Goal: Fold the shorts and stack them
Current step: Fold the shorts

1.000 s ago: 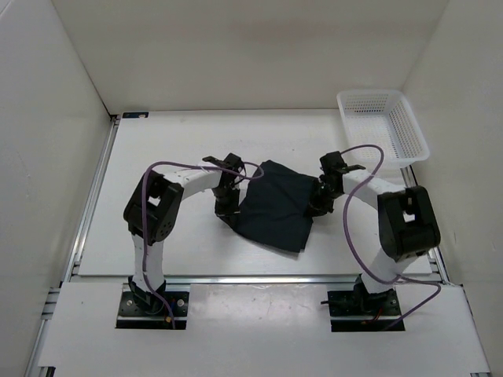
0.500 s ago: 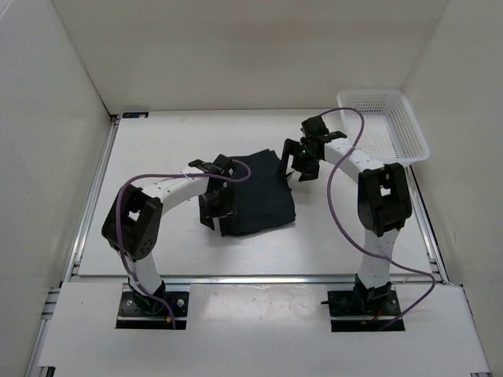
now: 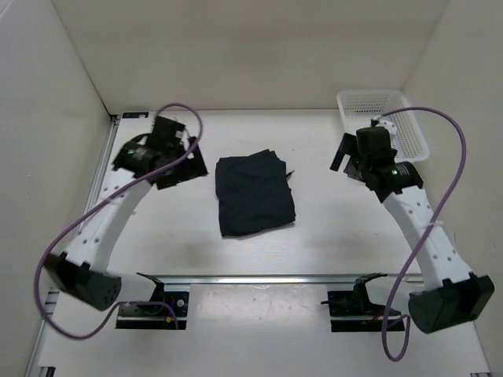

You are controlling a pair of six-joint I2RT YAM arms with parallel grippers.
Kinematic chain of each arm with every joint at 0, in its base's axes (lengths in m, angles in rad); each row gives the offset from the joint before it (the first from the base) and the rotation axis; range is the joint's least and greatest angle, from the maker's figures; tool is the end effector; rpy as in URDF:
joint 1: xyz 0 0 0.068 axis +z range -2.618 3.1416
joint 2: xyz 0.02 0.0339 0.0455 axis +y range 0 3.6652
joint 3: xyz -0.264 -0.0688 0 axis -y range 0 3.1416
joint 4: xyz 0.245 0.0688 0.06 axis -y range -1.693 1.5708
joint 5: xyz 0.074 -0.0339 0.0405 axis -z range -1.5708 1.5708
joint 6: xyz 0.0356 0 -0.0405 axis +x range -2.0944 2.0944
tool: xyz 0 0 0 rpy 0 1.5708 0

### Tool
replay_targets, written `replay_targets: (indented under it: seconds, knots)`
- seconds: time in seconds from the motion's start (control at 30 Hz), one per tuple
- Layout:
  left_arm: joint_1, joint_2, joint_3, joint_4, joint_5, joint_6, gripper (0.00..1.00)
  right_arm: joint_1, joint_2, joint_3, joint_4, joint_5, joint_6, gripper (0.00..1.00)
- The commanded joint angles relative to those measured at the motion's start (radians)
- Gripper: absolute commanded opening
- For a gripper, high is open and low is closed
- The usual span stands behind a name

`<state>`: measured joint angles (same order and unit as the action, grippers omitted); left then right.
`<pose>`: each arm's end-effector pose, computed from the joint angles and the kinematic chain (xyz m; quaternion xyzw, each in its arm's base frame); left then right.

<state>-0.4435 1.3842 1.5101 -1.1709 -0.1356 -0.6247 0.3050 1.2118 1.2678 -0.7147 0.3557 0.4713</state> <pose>0.2382 -0.1078 0.3687 -0.1047 0.9579 -0.0757 0.2565 0.2454 0.0643 0.3686 0.1510 0.8741 0.0170 0.4613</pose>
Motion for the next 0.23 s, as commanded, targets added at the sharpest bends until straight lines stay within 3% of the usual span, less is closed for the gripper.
replay_targets:
  seconds: [0.0,0.2]
  knots:
    - [0.067,-0.128,0.042,-0.056,-0.100,0.032,1.00,-0.003,-0.096,-0.080,-0.108,0.166,-0.005,1.00]
    - [0.137,-0.300,0.018,-0.044,-0.133,0.033,1.00,-0.003,-0.234,-0.180,-0.124,0.154,0.027,0.98]
